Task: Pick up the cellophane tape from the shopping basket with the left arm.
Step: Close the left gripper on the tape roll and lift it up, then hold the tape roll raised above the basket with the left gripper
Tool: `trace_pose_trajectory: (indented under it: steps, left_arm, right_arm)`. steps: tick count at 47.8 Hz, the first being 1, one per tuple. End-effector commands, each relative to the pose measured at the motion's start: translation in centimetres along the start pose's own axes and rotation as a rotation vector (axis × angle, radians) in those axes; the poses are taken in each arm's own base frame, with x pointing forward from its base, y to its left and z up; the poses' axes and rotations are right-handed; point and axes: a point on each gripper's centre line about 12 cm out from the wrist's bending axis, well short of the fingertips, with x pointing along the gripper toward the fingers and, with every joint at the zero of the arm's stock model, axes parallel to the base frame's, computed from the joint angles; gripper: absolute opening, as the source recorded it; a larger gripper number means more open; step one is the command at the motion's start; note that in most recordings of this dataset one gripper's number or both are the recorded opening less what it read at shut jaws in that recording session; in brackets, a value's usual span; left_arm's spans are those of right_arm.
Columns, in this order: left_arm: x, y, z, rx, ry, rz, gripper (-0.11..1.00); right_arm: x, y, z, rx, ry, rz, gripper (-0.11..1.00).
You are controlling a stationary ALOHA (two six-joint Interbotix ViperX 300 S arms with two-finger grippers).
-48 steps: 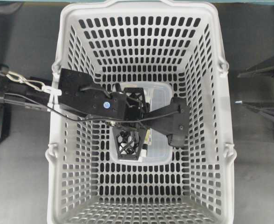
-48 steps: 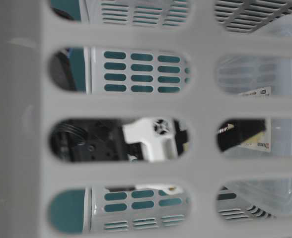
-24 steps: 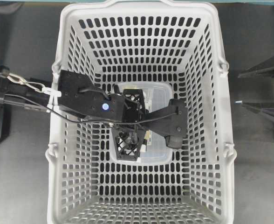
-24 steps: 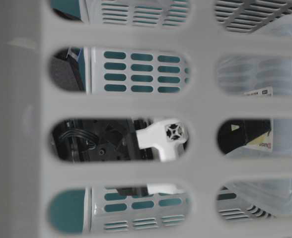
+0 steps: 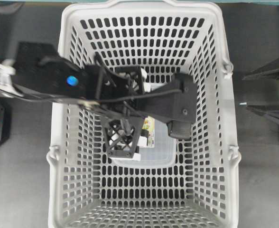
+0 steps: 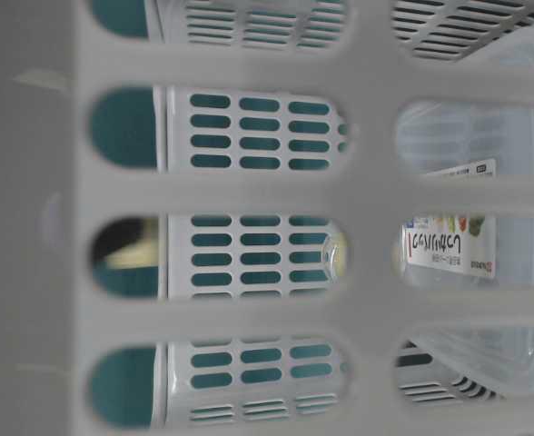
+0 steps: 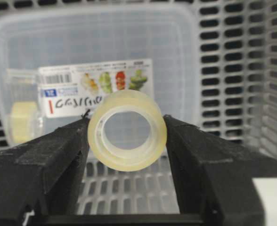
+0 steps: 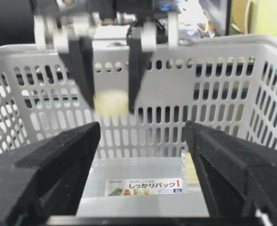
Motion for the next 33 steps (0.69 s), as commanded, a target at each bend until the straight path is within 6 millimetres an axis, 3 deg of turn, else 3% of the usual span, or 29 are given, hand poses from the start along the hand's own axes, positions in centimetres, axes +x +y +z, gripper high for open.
trace_pose_trajectory:
  steps: [1,33]
  left_arm:
    - [-4.6,-0.4,0.7,0.004,-0.052,-0.005,0.5]
    - [-3.4,-0.3,1.7,0.007,-0.011,-0.002,0.5]
  right_arm:
    - [0.2,0.2,1.0,0.0,-0.03,0.01,0.71]
    - [0.0,0.3,1.1,0.004,-0.035,0.016,0.71]
